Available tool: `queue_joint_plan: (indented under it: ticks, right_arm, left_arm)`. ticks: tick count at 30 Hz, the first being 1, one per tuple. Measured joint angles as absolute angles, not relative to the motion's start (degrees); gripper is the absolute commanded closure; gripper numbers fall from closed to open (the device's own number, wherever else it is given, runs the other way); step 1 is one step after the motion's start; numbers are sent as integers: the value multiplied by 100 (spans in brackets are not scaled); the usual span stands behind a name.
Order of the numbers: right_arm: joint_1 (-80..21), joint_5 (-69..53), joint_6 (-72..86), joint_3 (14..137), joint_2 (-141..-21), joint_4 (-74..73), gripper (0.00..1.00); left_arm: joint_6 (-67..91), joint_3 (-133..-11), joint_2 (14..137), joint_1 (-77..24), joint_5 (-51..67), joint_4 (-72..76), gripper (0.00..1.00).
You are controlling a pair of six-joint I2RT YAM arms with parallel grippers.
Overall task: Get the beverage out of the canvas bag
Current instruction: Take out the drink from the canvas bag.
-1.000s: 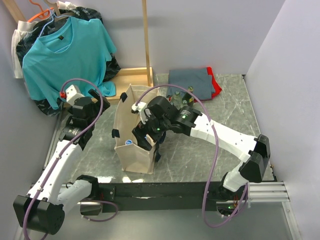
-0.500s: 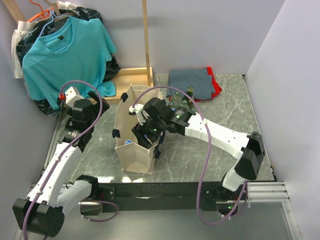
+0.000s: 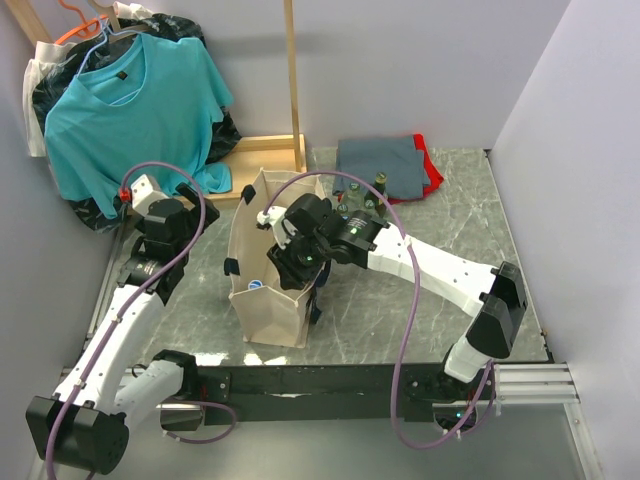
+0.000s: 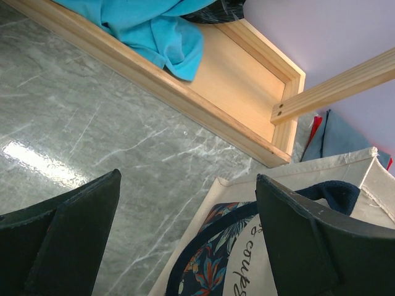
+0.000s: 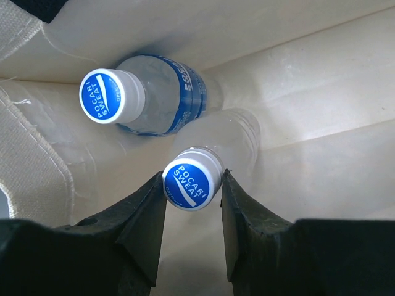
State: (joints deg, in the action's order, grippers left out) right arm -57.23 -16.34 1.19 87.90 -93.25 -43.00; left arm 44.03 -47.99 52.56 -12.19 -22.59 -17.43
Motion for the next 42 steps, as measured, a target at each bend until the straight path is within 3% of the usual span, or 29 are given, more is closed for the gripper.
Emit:
queue_joint_plan:
  ticks: [42]
  right_arm:
    - [-5760,-139,119,9085,-9218,-4154,100]
  left_arm:
    - [4401,-4720,5234,-1219,-2300,-1723,4]
